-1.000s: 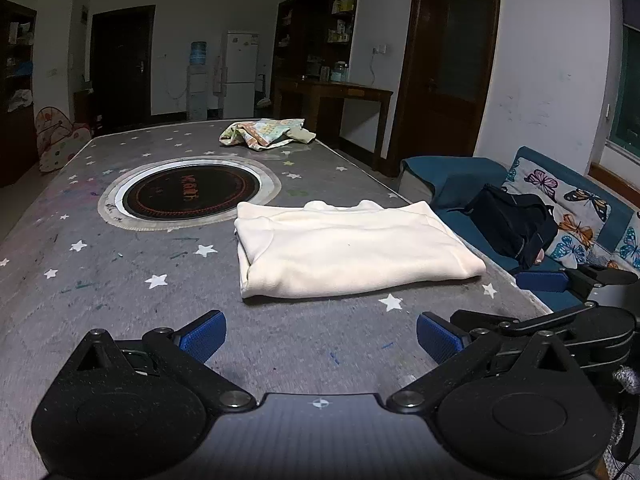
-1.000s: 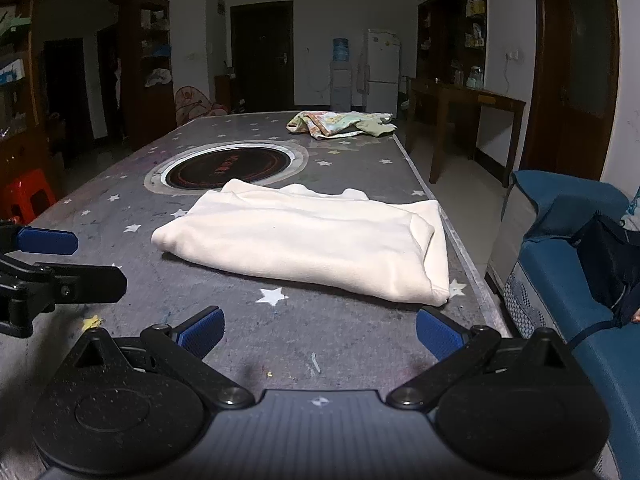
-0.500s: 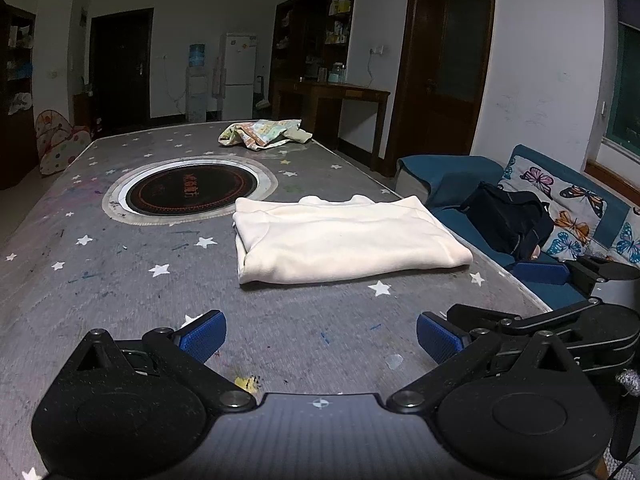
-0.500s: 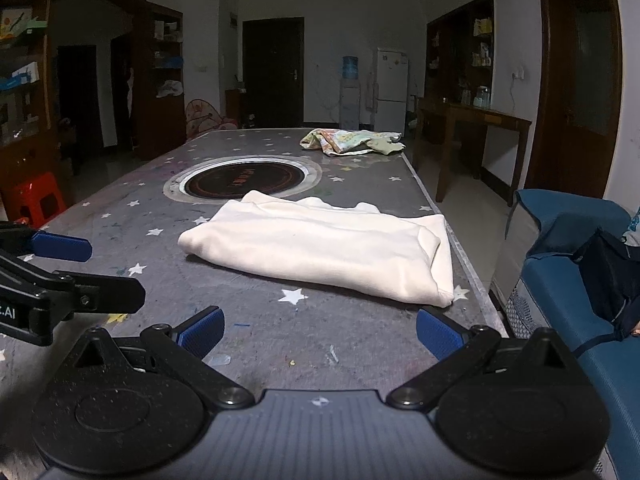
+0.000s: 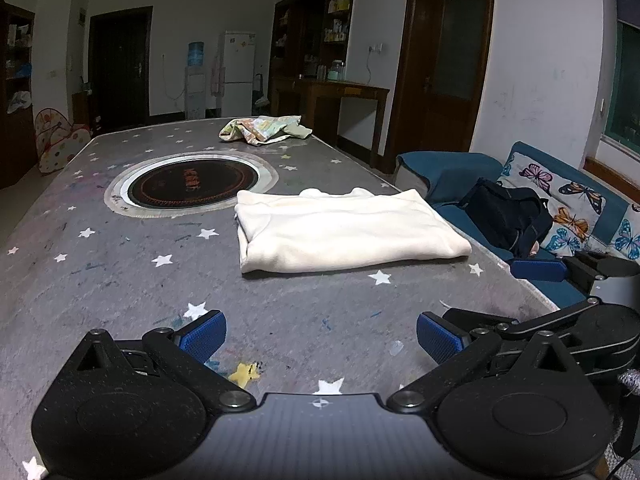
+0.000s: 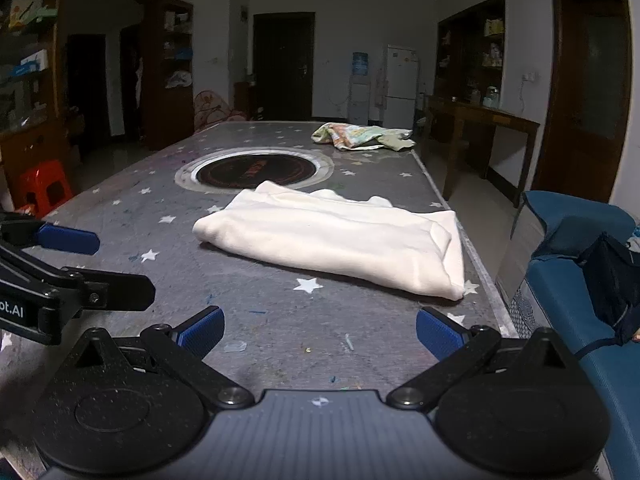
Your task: Fold clothes
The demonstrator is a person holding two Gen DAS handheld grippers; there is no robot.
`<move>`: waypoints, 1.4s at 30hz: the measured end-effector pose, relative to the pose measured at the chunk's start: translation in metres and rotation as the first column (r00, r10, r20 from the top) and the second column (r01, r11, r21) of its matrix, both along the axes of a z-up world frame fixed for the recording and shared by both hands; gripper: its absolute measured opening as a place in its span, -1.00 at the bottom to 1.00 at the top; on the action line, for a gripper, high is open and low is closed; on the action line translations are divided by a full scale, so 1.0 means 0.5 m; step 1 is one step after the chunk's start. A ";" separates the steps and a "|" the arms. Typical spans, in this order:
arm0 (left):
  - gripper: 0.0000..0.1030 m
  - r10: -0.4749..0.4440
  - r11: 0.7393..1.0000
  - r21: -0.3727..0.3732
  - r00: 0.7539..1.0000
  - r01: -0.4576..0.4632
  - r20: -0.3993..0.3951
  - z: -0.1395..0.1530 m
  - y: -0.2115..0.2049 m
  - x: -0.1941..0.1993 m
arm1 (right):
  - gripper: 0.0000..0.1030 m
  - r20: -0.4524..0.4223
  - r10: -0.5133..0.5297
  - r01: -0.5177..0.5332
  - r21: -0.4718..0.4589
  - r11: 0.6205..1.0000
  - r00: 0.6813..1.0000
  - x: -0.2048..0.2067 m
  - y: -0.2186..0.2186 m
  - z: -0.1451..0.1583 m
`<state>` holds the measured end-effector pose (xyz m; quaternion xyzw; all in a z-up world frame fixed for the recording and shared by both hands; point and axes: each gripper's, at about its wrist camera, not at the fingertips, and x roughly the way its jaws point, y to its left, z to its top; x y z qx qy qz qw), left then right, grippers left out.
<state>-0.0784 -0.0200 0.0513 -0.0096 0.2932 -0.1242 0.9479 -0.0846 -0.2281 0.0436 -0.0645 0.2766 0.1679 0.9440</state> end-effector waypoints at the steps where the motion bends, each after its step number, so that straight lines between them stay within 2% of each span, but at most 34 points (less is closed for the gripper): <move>1: 1.00 0.002 1.000 0.001 1.000 -0.002 -0.002 -0.002 0.000 0.000 | 1.00 -0.001 0.006 -0.006 -0.002 1.000 1.000 0.000 0.002 -0.001; 23: 1.00 0.031 0.999 -0.003 0.998 -0.032 -0.050 -0.022 0.015 0.044 | 1.00 -0.038 0.006 -0.006 -0.012 1.000 0.999 0.057 0.006 -0.019; 42: 1.00 0.052 0.999 -0.005 0.995 -0.052 -0.090 -0.033 0.034 0.105 | 1.00 -0.013 -0.147 0.146 -0.037 0.989 0.989 0.217 -0.021 -0.005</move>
